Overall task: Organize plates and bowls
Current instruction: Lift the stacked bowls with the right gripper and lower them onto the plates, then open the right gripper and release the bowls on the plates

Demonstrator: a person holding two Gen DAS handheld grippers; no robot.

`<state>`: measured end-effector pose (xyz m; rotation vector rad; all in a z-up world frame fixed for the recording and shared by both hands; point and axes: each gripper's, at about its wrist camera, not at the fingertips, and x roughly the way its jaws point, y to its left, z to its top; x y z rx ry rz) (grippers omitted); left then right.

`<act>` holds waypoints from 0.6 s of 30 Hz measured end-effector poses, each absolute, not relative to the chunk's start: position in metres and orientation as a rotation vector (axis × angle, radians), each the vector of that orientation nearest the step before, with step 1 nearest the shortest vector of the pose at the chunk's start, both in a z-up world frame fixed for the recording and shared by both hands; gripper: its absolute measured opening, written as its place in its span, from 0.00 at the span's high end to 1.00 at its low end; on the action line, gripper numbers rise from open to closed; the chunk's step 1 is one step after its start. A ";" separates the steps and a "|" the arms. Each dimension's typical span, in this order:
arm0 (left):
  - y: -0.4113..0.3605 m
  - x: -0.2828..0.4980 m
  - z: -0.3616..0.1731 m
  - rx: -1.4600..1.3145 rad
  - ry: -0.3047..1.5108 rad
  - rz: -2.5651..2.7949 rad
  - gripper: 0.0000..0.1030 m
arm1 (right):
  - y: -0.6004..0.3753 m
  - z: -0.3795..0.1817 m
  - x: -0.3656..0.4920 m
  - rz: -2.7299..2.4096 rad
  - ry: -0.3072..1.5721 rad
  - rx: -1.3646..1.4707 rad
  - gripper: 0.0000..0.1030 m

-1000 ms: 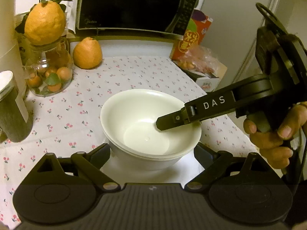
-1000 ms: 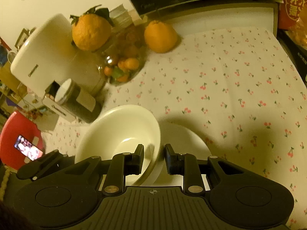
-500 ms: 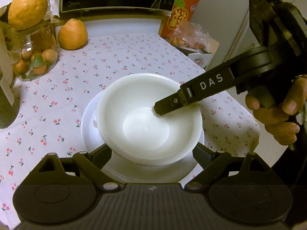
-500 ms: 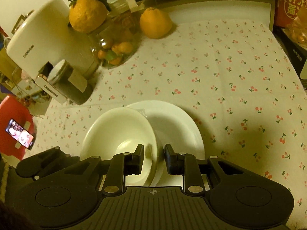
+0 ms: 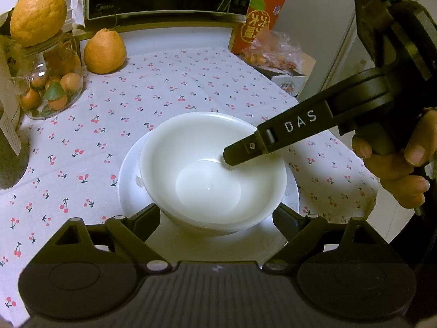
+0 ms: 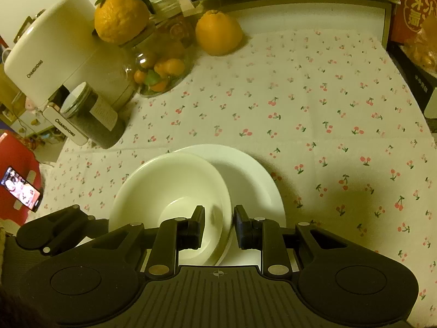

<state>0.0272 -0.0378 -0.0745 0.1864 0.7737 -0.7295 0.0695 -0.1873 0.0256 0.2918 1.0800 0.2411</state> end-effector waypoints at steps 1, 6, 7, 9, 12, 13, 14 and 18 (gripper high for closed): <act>-0.038 0.028 -0.075 0.188 0.773 -0.731 0.16 | -0.188 0.026 0.069 0.240 1.079 0.293 0.77; -0.037 0.028 -0.074 0.192 0.774 -0.733 0.14 | -0.188 0.026 0.069 0.241 1.067 0.297 0.76; -0.038 0.029 -0.074 0.193 0.773 -0.735 0.13 | -0.188 0.027 0.069 0.241 1.058 0.292 0.75; -0.038 0.028 -0.074 0.195 0.777 -0.738 0.11 | -0.188 0.029 0.069 0.242 1.053 0.286 0.74; -0.038 0.028 -0.073 0.200 0.785 -0.734 0.09 | -0.190 0.032 0.070 0.244 1.047 0.304 0.57; -0.038 0.027 -0.072 0.198 0.786 -0.729 0.08 | -0.192 0.034 0.069 0.245 1.041 0.310 0.51; -0.037 0.026 -0.070 0.193 0.786 -0.727 0.05 | -0.194 0.036 0.068 0.243 1.032 0.312 0.45; -0.037 0.019 -0.063 0.198 0.779 -0.724 0.03 | -0.201 0.045 0.064 0.221 1.002 0.287 0.35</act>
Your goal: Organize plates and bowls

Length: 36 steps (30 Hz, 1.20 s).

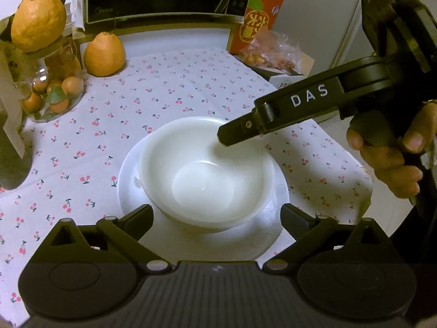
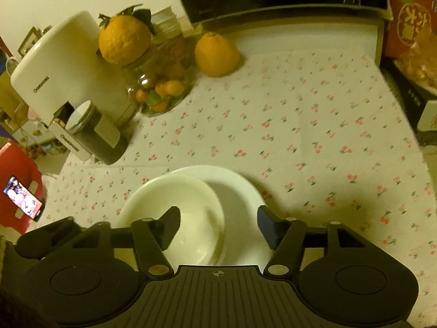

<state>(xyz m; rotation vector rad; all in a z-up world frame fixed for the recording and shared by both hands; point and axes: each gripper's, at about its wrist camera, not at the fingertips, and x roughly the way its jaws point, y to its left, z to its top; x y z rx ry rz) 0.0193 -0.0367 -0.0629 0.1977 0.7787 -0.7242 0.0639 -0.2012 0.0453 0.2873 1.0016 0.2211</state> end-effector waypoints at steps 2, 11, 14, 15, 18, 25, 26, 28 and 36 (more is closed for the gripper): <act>-0.037 0.013 -0.060 0.213 0.772 -0.721 0.02 | -0.206 0.049 0.059 0.201 0.987 0.278 0.28; -0.026 -0.011 -0.050 0.194 0.799 -0.577 0.01 | -0.214 0.062 0.024 0.138 0.956 0.213 0.12; -0.021 -0.017 -0.045 0.167 0.795 -0.515 0.01 | -0.210 0.068 0.011 0.127 0.956 0.192 0.09; -0.018 -0.019 -0.044 0.157 0.792 -0.491 0.01 | -0.208 0.070 0.007 0.125 0.952 0.183 0.08; -0.013 -0.024 -0.043 0.123 0.797 -0.434 0.00 | -0.199 0.073 -0.010 0.128 0.925 0.137 0.04; -0.013 -0.028 -0.052 0.124 0.812 -0.290 0.00 | -0.192 0.064 -0.034 0.090 0.908 0.140 0.02; -0.012 -0.029 -0.054 0.116 0.812 -0.273 0.00 | -0.190 0.061 -0.036 0.076 0.910 0.131 0.02; -0.013 -0.029 -0.058 0.114 0.811 -0.237 0.00 | -0.187 0.055 -0.038 0.061 0.909 0.116 0.02; -0.003 -0.023 -0.068 0.045 0.845 -0.110 0.00 | -0.180 0.039 -0.039 0.019 0.926 0.068 0.01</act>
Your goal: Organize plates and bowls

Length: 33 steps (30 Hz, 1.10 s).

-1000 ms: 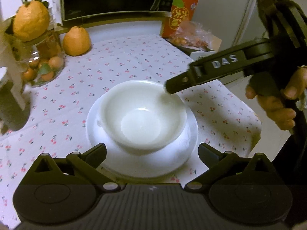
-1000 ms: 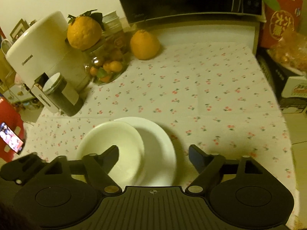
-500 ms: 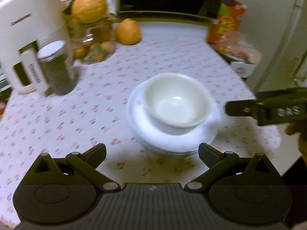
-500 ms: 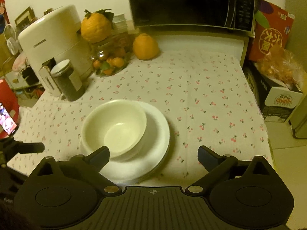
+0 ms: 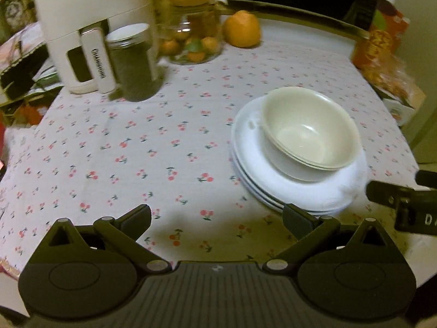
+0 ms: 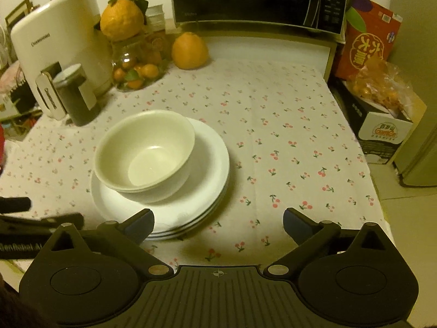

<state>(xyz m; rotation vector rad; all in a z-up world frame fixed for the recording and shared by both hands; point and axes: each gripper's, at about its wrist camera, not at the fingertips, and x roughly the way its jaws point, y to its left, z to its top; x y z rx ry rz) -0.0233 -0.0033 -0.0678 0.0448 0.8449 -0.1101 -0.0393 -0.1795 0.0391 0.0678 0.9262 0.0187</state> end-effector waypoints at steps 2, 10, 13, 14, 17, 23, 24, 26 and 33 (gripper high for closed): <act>-0.004 -0.026 -0.068 0.051 0.847 -0.090 0.00 | -0.180 0.037 -0.039 0.016 0.930 0.061 0.01; -0.007 -0.028 -0.070 0.047 0.875 -0.094 0.00 | -0.181 0.032 -0.040 0.004 0.944 0.060 0.01; -0.009 -0.028 -0.071 0.053 0.878 -0.099 0.00 | -0.181 0.031 -0.040 0.003 0.946 0.056 0.01; -0.009 -0.029 -0.071 0.055 0.878 -0.099 0.00 | -0.181 0.031 -0.040 0.004 0.947 0.056 0.01; -0.010 -0.029 -0.070 0.059 0.871 -0.094 0.00 | -0.181 0.031 -0.040 0.006 0.950 0.056 0.01; -0.009 -0.028 -0.069 0.052 0.861 -0.092 0.00 | -0.181 0.030 -0.040 0.004 0.953 0.053 0.01; -0.010 -0.028 -0.069 0.051 0.860 -0.092 0.00 | -0.181 0.030 -0.040 0.004 0.954 0.053 0.01; -0.010 -0.028 -0.070 0.052 0.861 -0.094 0.00 | -0.181 0.030 -0.040 0.004 0.954 0.053 0.01; -0.011 -0.028 -0.070 0.052 0.865 -0.104 0.00 | -0.180 0.028 -0.040 0.006 0.956 0.045 0.01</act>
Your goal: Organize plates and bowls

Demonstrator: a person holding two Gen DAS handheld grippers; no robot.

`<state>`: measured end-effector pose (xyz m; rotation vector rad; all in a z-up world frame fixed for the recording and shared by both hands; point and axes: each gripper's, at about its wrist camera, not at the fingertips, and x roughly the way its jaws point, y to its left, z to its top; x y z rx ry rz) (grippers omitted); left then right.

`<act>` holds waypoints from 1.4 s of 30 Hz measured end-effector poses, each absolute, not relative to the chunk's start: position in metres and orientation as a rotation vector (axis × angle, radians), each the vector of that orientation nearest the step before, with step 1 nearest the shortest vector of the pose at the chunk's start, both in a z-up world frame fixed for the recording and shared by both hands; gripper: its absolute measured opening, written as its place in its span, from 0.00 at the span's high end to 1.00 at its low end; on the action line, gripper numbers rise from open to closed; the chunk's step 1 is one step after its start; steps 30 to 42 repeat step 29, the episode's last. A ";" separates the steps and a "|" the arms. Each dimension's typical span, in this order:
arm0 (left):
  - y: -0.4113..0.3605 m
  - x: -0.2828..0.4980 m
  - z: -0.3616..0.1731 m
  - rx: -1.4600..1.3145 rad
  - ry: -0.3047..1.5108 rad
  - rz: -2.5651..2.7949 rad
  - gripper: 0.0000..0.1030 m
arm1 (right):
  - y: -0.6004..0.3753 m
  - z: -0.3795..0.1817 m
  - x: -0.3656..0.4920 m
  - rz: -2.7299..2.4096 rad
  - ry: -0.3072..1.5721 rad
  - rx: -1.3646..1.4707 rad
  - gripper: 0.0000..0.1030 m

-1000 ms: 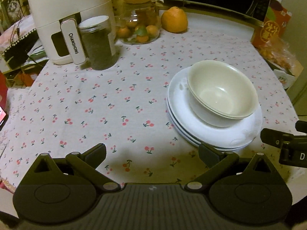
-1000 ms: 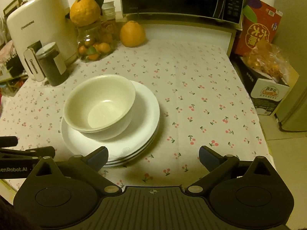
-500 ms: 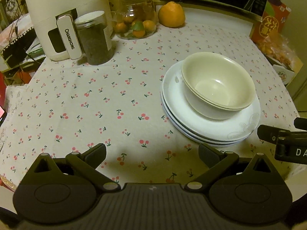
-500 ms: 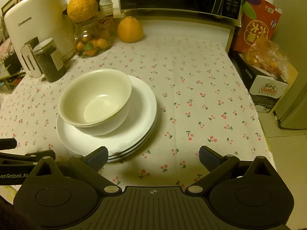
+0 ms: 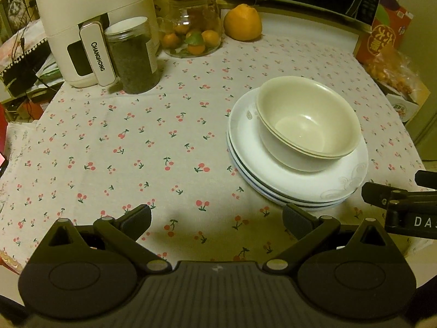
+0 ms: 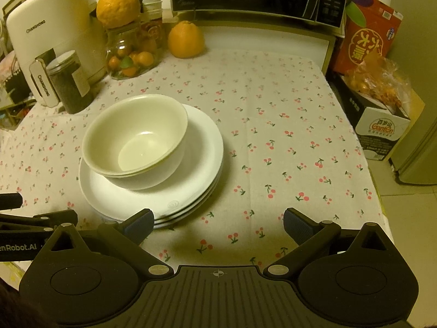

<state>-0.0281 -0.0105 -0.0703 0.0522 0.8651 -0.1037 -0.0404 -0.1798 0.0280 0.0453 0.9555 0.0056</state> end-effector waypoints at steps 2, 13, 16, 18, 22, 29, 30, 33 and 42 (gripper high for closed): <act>-0.010 -0.028 -0.070 0.052 0.865 -0.105 0.00 | -0.180 0.028 -0.040 0.005 0.956 0.044 0.01; -0.012 -0.029 -0.071 0.052 0.871 -0.113 0.00 | -0.180 0.028 -0.040 0.002 0.956 0.043 0.01; -0.012 -0.029 -0.071 0.052 0.872 -0.113 0.00 | -0.180 0.027 -0.040 0.003 0.956 0.044 0.01; -0.012 -0.029 -0.072 0.050 0.873 -0.114 0.00 | -0.180 0.027 -0.040 0.003 0.957 0.043 0.01; -0.012 -0.029 -0.072 0.048 0.875 -0.116 0.00 | -0.180 0.028 -0.040 0.004 0.957 0.042 0.01; -0.012 -0.029 -0.072 0.046 0.883 -0.134 0.00 | -0.180 0.027 -0.040 0.001 0.956 0.041 0.01; -0.012 -0.029 -0.072 0.046 0.883 -0.134 0.00 | -0.180 0.027 -0.040 0.001 0.956 0.041 0.01; -0.012 -0.029 -0.072 0.046 0.883 -0.134 0.00 | -0.180 0.027 -0.040 0.001 0.956 0.041 0.01; -0.012 -0.029 -0.072 0.046 0.883 -0.134 0.00 | -0.180 0.027 -0.040 0.001 0.956 0.041 0.01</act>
